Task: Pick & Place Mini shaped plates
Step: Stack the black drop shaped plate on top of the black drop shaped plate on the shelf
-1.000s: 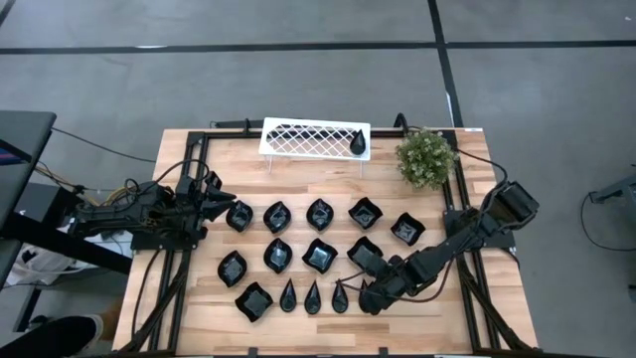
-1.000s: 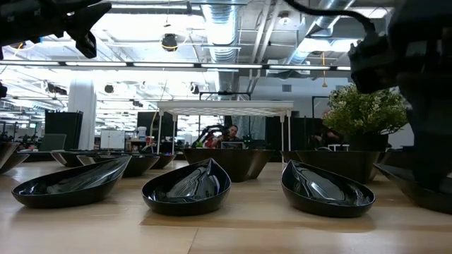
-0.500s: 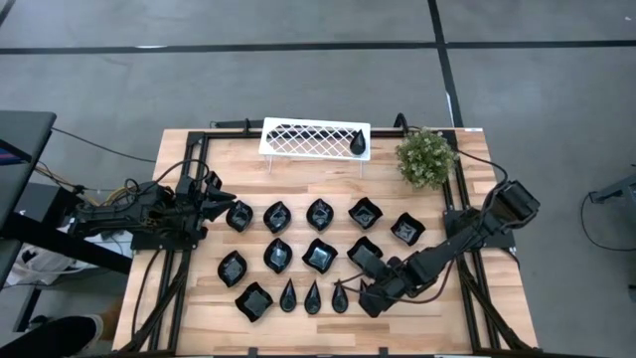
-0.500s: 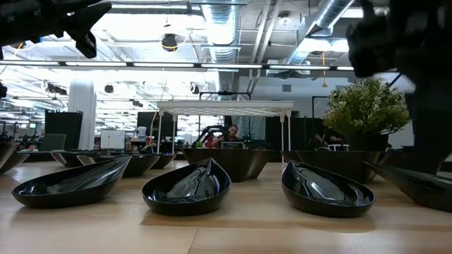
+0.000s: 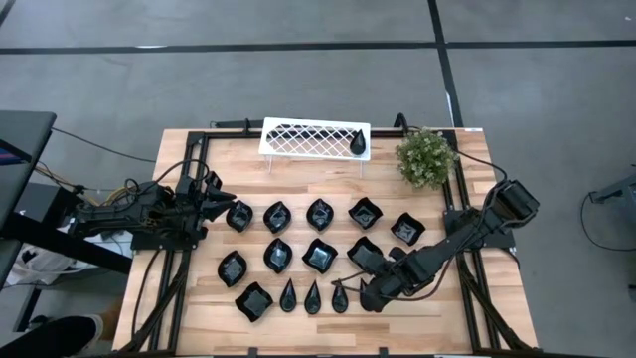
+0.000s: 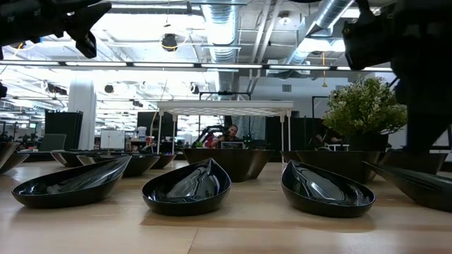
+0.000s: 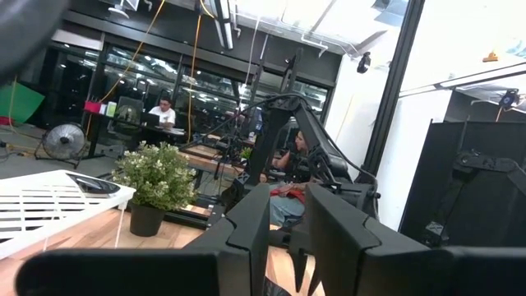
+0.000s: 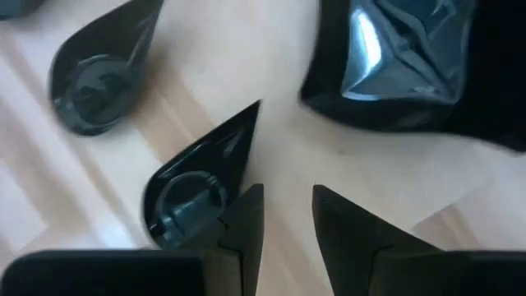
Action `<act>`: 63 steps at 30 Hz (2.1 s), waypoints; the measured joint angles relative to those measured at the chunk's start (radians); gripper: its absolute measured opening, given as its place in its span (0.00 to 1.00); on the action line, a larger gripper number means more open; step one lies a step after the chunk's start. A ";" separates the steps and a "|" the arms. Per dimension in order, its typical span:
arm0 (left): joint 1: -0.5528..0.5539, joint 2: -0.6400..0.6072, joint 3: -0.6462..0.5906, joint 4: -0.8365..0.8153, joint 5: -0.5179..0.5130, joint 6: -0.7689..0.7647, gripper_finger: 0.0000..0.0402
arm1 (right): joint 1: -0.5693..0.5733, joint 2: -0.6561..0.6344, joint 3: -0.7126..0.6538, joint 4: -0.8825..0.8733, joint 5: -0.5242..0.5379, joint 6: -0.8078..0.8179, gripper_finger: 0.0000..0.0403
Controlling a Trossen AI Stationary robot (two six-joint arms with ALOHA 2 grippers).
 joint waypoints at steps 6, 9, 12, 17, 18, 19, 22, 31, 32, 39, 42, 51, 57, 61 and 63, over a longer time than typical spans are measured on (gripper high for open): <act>0.000 0.000 0.000 0.000 0.000 0.000 0.20 | -0.004 0.000 0.000 0.008 0.001 -0.022 0.25; 0.000 0.000 0.000 0.000 0.000 0.000 0.20 | 0.007 0.000 0.000 0.010 0.001 -0.022 0.25; 0.000 0.000 0.000 0.000 0.000 0.000 0.20 | 0.018 0.000 0.000 0.012 0.021 -0.021 0.25; 0.000 0.000 0.000 0.000 0.000 0.000 0.20 | 0.032 0.000 0.000 0.015 0.047 -0.020 0.25; 0.000 0.000 0.000 0.000 0.000 0.000 0.20 | 0.035 0.000 0.000 0.016 0.048 -0.019 0.25; 0.000 0.000 0.000 0.000 0.000 0.000 0.20 | 0.036 0.000 0.000 0.019 0.048 -0.017 0.25; 0.000 0.000 0.000 0.000 0.000 0.000 0.20 | 0.037 0.002 0.000 0.034 0.049 0.014 0.25; 0.000 0.000 0.000 0.000 0.000 0.001 0.20 | 0.062 0.054 -0.001 0.070 0.074 0.042 0.25; 0.000 0.000 0.000 0.000 0.000 0.002 0.20 | 0.062 0.058 -0.002 0.067 0.080 0.042 0.25; 0.000 0.000 0.000 0.000 0.000 0.003 0.20 | 0.053 0.078 -0.001 0.070 0.081 0.035 0.25; 0.000 0.000 0.000 0.000 0.000 0.003 0.20 | 0.053 0.077 -0.001 0.084 0.073 0.035 0.25; 0.000 0.000 0.000 0.000 0.000 0.003 0.20 | 0.057 0.079 0.000 0.080 0.071 0.034 0.25; 0.000 0.000 0.000 0.000 0.000 0.003 0.20 | 0.055 0.079 0.000 0.079 0.071 0.032 0.22; 0.000 0.000 0.000 0.000 0.000 0.003 0.20 | 0.055 0.079 0.000 0.079 0.071 0.031 0.15; 0.000 0.000 0.000 0.000 0.000 0.003 0.20 | 0.055 0.079 0.000 0.079 0.071 0.031 0.11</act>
